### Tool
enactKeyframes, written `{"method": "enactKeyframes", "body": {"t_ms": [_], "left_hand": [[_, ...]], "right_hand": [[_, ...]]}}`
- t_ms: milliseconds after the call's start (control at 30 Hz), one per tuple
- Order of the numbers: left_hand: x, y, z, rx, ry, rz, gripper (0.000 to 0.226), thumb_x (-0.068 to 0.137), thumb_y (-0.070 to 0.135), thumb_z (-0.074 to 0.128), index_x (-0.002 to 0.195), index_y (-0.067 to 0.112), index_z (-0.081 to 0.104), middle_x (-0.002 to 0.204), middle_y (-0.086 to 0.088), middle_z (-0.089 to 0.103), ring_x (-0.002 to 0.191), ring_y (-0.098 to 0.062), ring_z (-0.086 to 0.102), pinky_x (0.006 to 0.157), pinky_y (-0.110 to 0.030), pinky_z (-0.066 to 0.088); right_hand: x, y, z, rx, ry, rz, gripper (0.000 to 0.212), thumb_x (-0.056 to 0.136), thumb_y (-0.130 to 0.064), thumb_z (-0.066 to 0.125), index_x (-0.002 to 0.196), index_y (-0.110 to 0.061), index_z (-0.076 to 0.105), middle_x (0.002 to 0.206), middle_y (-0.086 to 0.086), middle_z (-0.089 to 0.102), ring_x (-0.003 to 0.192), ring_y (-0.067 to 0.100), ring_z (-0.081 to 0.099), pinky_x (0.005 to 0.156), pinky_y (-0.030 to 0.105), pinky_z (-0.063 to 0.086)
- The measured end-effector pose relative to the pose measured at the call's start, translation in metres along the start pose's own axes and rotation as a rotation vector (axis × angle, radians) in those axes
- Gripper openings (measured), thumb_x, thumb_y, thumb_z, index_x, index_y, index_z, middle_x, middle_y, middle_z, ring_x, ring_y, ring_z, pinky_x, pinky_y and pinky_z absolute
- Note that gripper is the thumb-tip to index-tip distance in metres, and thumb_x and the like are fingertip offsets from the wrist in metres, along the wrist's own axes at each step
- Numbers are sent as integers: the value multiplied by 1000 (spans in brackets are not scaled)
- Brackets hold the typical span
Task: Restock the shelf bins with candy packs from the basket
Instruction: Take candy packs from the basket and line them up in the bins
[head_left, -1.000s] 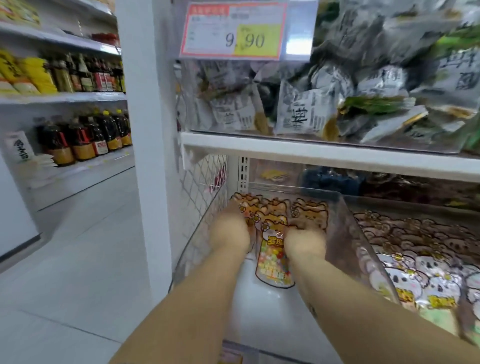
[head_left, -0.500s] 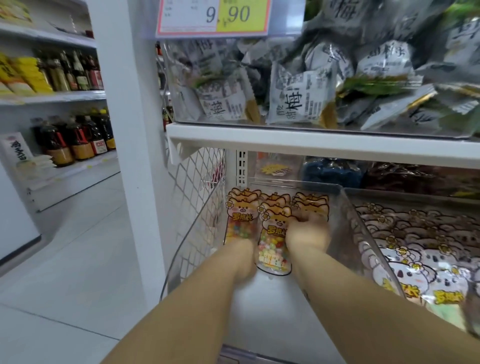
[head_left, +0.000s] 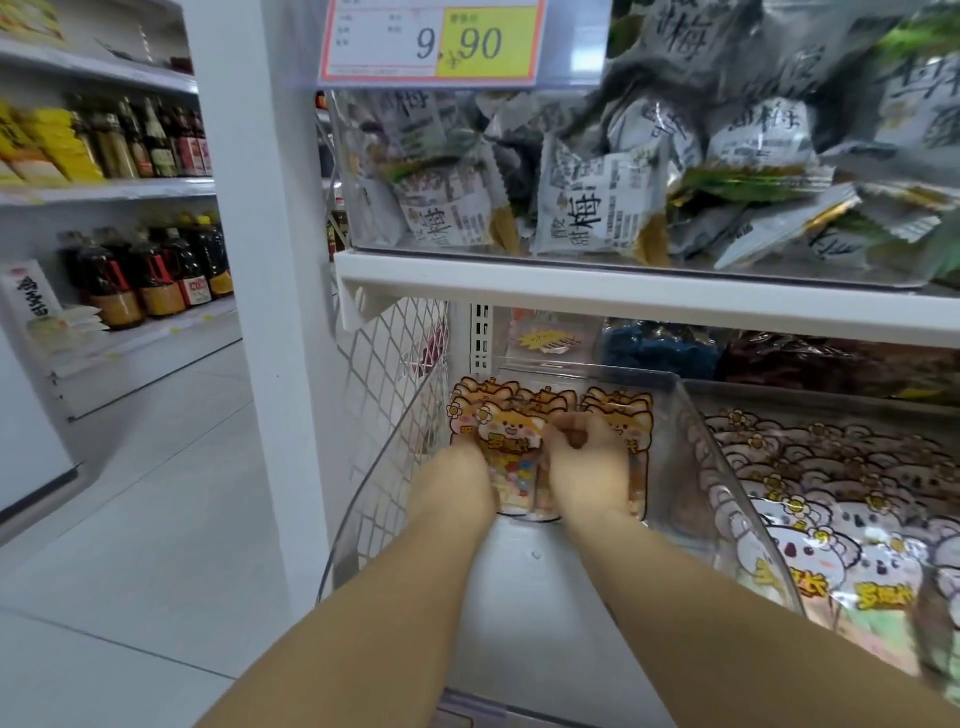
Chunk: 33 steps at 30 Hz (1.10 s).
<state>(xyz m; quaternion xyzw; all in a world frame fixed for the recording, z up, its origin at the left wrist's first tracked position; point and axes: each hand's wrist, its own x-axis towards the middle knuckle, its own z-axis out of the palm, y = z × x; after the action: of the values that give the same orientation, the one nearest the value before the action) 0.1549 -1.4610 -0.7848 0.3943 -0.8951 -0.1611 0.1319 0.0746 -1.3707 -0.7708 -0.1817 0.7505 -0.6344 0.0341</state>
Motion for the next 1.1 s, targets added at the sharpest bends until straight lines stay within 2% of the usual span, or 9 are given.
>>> {"method": "enactKeyframes", "body": {"t_ms": [100,167,333,433,500,633,733,900,1100], "left_hand": [[-8,3,-5,52,22,80,17,92,17,58,108,17,63,100,-8,66,95,-32,67,72,-34,51],[-12,4,-2,29,-45,189,19,88,19,59,106,24,59,95,-4,64,92,-32,66,72,-36,54],[-18,-3,-6,197,-229,232,42,92,23,61,132,28,49,131,-7,48,119,-33,54,85,-39,46],[-19,-1,-6,249,-206,217,36,96,25,56,131,22,47,138,-10,43,121,-34,51,89,-41,45],[-19,3,-8,258,-156,212,34,98,24,53,130,18,47,138,-12,37,116,-36,53,84,-42,45],[-16,-3,1,55,-181,30,38,102,24,45,139,21,37,135,-10,47,100,-33,56,82,-37,46],[-14,-12,12,-35,-255,-88,60,100,21,47,153,24,19,131,-14,54,106,-34,57,82,-36,43],[-12,-9,6,176,-218,99,48,99,17,46,146,13,36,144,-12,38,116,-34,56,91,-40,49],[-12,-9,8,238,-246,186,55,92,17,57,143,24,39,150,-9,21,126,-35,46,104,-45,45]], "right_hand": [[-2,-2,13,-10,-134,-3,8,92,-16,65,90,-23,63,89,-4,69,88,18,67,82,34,57],[-3,-5,15,-34,-209,-19,8,93,-15,65,92,-23,63,90,-7,67,89,14,65,81,28,53],[-6,6,2,-394,-202,-71,16,92,-5,54,96,-17,63,92,-5,61,86,16,56,72,23,40],[-13,17,7,-627,-464,-57,22,86,-5,53,81,-25,61,96,0,68,92,23,63,79,29,51],[-18,20,11,-766,-587,-70,20,87,-8,52,94,-22,65,104,4,68,99,28,63,82,30,51],[-15,19,9,-845,-593,-66,21,90,-7,52,108,-15,57,100,7,58,90,28,55,74,30,43],[-15,19,9,-863,-595,-51,21,88,-6,51,106,-16,54,95,6,55,87,27,53,72,30,41],[-14,18,3,-842,-461,-25,27,87,-14,55,114,-18,59,109,7,64,102,30,61,81,32,50],[-8,21,0,-859,-453,32,38,87,-15,56,124,-21,60,120,6,65,109,29,61,89,33,52]]}}
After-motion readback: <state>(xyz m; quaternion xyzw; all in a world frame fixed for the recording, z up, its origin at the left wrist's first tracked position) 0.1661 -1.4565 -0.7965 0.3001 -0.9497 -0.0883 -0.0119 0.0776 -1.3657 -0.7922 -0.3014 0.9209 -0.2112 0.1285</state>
